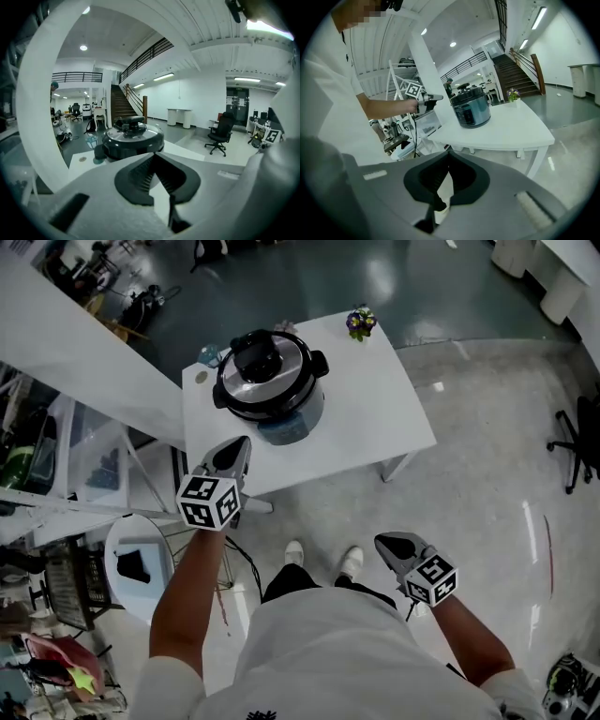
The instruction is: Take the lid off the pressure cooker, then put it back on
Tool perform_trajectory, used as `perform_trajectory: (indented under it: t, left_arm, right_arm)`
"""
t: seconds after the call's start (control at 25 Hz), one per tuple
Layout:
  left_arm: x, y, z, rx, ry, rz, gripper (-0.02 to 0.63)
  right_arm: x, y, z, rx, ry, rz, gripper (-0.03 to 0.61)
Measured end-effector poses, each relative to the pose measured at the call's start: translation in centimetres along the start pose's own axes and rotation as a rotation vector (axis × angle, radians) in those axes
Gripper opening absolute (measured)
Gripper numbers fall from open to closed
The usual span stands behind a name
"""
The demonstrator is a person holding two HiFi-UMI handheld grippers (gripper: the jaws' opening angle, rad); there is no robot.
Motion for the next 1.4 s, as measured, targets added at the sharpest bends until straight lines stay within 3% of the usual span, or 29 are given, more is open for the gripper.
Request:
perform_trajectory:
  t: [0.4, 0.72, 1.16, 1.4]
  left_arm:
    - [6.1, -10.6, 10.4, 0.075, 0.094, 0.166, 0.006]
    - [13.6, -16.2, 15.2, -0.001, 0.144, 0.258, 0.006]
    - [21.6, -18.6, 20.5, 0.011, 0.113, 0.249, 0.006]
    - [23.8, -18.7, 21.2, 0.024, 0.098, 0.24, 0.006]
  right_arm:
    - [-1.9, 2.3, -2.8, 0.103, -0.008, -0.031, 0.014]
    - [-2.4, 8.8, -2.9, 0.194, 0.027, -0.076, 0.014]
    - [-2.4, 16.3, 0.1, 0.26, 0.039, -0.095, 0.014]
    - [-1.9, 18.5, 0.4, 0.283, 0.036, -0.098, 0.014]
Point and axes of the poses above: the fingertips, and each gripper's own axes: x backward along the fingers, y to its left, z out of its underside, the point moved 3 cm from there along x, backward along the fingers, and after that the axes turned 9 degrees about y, right-handed, at the moved point
